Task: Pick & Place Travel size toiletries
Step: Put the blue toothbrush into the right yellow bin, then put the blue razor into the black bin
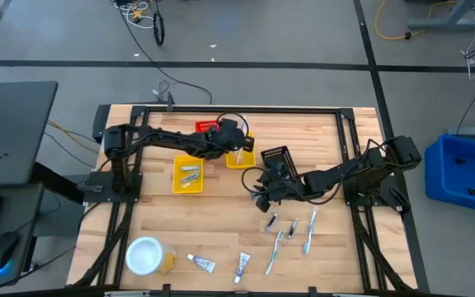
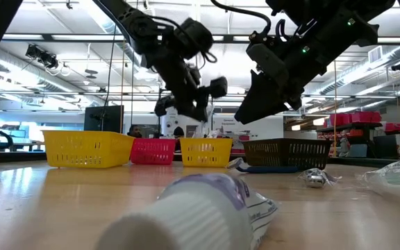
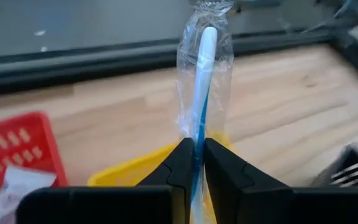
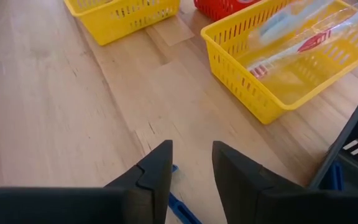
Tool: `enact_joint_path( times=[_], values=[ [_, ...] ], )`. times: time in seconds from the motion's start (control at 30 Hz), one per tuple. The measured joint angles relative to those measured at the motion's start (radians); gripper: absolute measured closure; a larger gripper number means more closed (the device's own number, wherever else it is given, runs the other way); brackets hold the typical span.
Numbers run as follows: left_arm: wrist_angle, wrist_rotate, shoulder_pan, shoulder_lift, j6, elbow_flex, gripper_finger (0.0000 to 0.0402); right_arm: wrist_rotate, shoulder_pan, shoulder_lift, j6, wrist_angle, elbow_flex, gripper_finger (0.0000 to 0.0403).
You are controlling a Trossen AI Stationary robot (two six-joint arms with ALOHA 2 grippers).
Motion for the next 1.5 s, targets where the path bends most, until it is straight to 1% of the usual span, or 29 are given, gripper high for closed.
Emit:
enact_joint_path(
  times=[0.07, 0.17, 0.27, 0.37, 0.5, 0.6, 0.7, 0.97, 1.13, 1.2, 1.3, 1.4, 1.5],
  values=[
    [-0.017, 0.010, 0.005, 0.022, -0.035, 0.000, 0.0360, 0.000, 0.000, 0.000, 0.000, 0.001, 0.000, 0.0275],
    [-0.077, 0.066, 0.016, 0.031, -0.076, -0.002, 0.0360, 0.000, 0.000, 0.000, 0.000, -0.001, 0.000, 0.0267],
    [-0.117, 0.051, 0.023, 0.031, -0.093, -0.001, 0.0360, -0.001, 0.000, 0.000, -0.001, -0.003, 0.000, 0.0258],
    [-0.127, 0.024, 0.028, 0.024, -0.091, -0.001, 0.0360, -0.002, 0.000, 0.000, -0.029, -0.004, 0.000, 0.0246],
    [-0.130, 0.095, 0.036, 0.022, -0.064, -0.001, 0.0360, -0.002, -0.001, 0.000, -0.045, 0.000, 0.000, 0.0229],
    [-0.127, 0.103, 0.036, 0.022, -0.030, -0.001, 0.0356, -0.003, -0.004, 0.000, -0.045, -0.001, 0.000, 0.0218],
    [-0.127, 0.103, 0.036, 0.022, -0.024, -0.001, 0.0339, -0.003, -0.005, 0.000, -0.045, -0.001, 0.000, 0.0208],
    [-0.127, 0.096, 0.036, 0.022, -0.020, -0.001, 0.0272, -0.003, -0.005, 0.000, -0.068, -0.001, 0.000, 0.0193],
    [-0.128, 0.096, 0.035, 0.003, 0.046, -0.001, 0.0251, -0.007, -0.005, 0.000, -0.083, -0.001, 0.000, 0.0189],
    [-0.134, 0.097, 0.034, -0.021, 0.075, -0.001, 0.0249, -0.034, -0.006, 0.000, -0.092, -0.001, 0.000, 0.0191],
    [-0.135, 0.098, 0.029, -0.071, 0.117, -0.001, 0.0249, -0.112, -0.007, 0.000, -0.140, -0.003, 0.000, 0.0197],
    [-0.136, 0.098, 0.015, -0.136, 0.197, -0.001, 0.0248, -0.184, -0.006, 0.000, -0.221, -0.009, 0.000, 0.0204],
    [-0.147, 0.098, -0.010, -0.207, 0.293, -0.001, 0.0248, -0.227, -0.007, 0.000, -0.309, -0.009, 0.000, 0.0210]
  ],
)
